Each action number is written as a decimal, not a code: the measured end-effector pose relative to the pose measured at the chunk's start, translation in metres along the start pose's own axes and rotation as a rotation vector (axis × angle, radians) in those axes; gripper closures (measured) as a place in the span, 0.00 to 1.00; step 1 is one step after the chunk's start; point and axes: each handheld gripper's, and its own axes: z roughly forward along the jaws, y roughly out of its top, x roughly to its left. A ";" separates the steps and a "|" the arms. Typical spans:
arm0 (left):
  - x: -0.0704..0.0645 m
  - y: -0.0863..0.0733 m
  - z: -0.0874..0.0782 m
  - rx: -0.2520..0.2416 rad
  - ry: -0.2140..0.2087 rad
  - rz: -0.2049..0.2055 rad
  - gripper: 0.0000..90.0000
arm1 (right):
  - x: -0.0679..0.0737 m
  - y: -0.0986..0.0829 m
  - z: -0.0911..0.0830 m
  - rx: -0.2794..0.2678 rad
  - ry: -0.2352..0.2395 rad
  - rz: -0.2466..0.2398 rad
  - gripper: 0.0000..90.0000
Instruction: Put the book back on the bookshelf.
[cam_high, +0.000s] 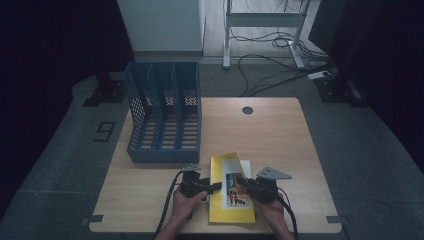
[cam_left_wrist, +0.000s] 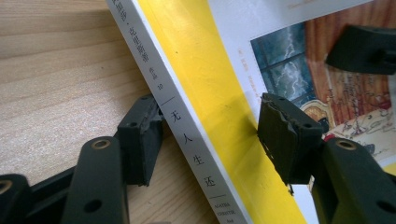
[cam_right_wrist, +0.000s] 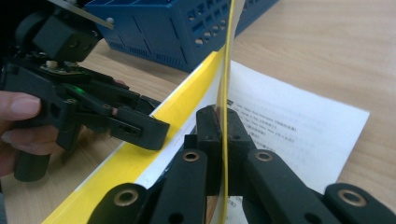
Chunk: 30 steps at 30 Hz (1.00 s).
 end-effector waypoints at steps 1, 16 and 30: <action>0.000 0.000 0.000 -0.002 -0.005 -0.005 0.45 | 0.001 0.001 -0.001 0.000 -0.001 -0.007 0.98; 0.000 -0.001 -0.001 0.003 0.015 0.019 0.51 | -0.001 -0.005 0.004 0.029 -0.048 -0.006 0.97; 0.003 -0.002 -0.005 -0.022 -0.009 -0.019 0.60 | -0.001 -0.007 0.004 0.043 -0.054 -0.013 0.97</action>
